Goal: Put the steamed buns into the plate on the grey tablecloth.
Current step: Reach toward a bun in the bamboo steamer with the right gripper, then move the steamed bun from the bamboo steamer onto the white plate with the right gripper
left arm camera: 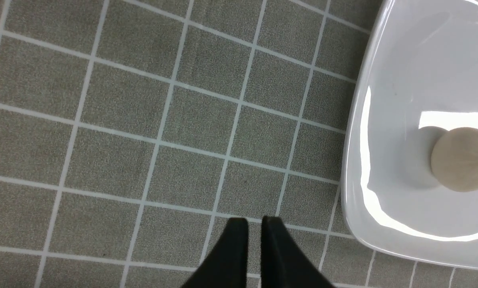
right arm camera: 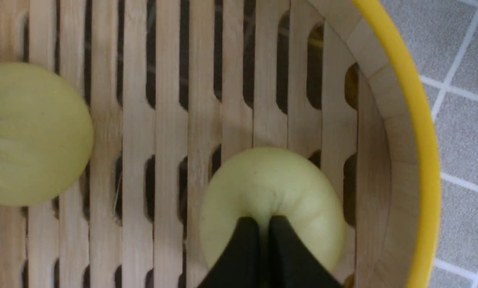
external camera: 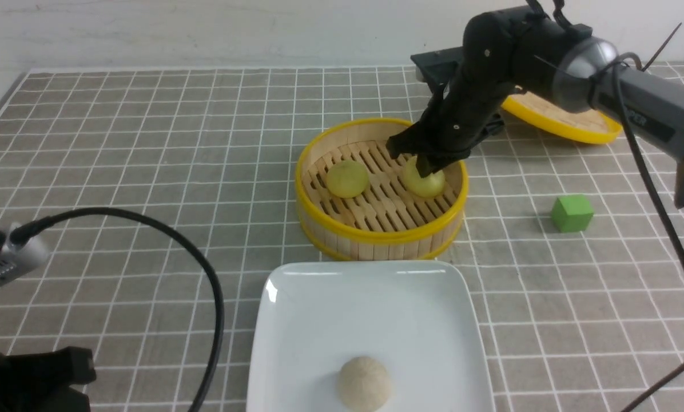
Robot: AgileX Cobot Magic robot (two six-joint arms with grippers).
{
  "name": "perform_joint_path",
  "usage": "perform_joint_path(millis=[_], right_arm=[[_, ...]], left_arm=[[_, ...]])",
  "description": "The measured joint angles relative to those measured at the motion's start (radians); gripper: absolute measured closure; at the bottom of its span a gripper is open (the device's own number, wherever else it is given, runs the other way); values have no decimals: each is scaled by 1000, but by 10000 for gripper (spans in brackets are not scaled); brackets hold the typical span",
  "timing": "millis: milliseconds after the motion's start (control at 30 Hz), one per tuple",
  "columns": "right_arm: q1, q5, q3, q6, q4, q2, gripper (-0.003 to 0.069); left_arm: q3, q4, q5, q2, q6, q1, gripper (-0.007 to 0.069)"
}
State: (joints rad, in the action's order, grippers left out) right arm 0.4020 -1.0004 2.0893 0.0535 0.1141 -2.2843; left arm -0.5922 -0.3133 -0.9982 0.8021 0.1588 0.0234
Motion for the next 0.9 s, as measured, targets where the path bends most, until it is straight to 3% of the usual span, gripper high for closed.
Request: perform_joint_path(millis=[200,333,400,600,667,800,900], right_arm=[[0,-164,0,16,30,140,654],[4,-226,-54,27,158,346,654],[34,-225,-163,41,224,450,654],[172,-234,-559,97,266,590,651],[204,-194,-680,100,262,593,648],[264,42,-855,101,219,576,622],[280,139,-896,101,205,554,543]], left_arm=[[0,1,0,0,0,0,535],[0,6,3,0,0,0,533],[0,21,5,0,0,0,533],[0,43,8,0,0,0,526],[0,47,14,0,0,0,523],[0,44,36,0,0,0,516],[-3,21,53,2,0,0,504]])
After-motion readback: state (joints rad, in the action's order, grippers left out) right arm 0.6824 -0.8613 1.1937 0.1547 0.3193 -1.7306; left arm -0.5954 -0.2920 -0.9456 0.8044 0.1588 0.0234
